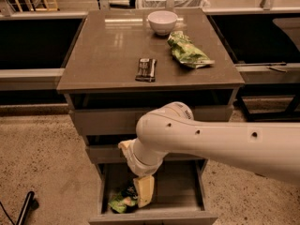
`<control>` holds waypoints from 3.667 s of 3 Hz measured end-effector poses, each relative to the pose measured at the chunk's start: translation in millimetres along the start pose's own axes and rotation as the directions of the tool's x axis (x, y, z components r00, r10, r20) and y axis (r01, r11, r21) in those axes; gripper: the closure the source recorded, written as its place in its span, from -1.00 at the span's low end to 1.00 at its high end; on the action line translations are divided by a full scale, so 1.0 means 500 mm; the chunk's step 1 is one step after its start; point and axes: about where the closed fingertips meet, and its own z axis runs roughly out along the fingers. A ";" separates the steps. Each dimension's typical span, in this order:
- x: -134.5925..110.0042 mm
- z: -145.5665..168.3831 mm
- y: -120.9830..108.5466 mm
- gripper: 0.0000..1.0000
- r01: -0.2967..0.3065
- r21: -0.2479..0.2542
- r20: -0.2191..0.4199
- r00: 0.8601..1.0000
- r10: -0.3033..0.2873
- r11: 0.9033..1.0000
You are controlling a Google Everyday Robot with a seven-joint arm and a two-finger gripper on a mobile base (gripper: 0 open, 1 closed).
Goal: Pick green rice chip bag from bottom drawer and place on counter
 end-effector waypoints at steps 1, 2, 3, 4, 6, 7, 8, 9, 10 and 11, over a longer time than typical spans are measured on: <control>-0.043 0.061 -0.030 -1.00 0.085 0.027 0.134 0.987 -0.088 0.996; -0.112 0.125 -0.100 -1.00 0.137 0.156 0.321 0.930 -0.181 0.978; -0.158 0.203 -0.146 -1.00 0.186 0.253 0.439 0.852 -0.284 0.949; -0.150 0.324 -0.144 -1.00 0.201 0.236 0.526 0.797 -0.299 0.951; -0.187 0.517 -0.056 -1.00 0.347 0.067 0.528 0.784 -0.328 0.936; -0.112 0.512 -0.035 -1.00 0.247 0.068 0.494 0.834 -0.247 0.967; -0.014 0.498 0.038 -1.00 0.109 0.111 0.442 0.885 -0.147 0.988; 0.120 0.501 0.114 -1.00 -0.044 0.165 0.372 0.928 -0.020 0.985; 0.190 0.502 0.134 -1.00 -0.102 0.202 0.330 0.944 0.030 0.974; 0.241 0.506 0.119 -1.00 -0.127 0.265 0.351 0.936 0.027 0.956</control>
Offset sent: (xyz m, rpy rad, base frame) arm 0.0276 0.1482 -0.1239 0.7369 0.0198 0.3761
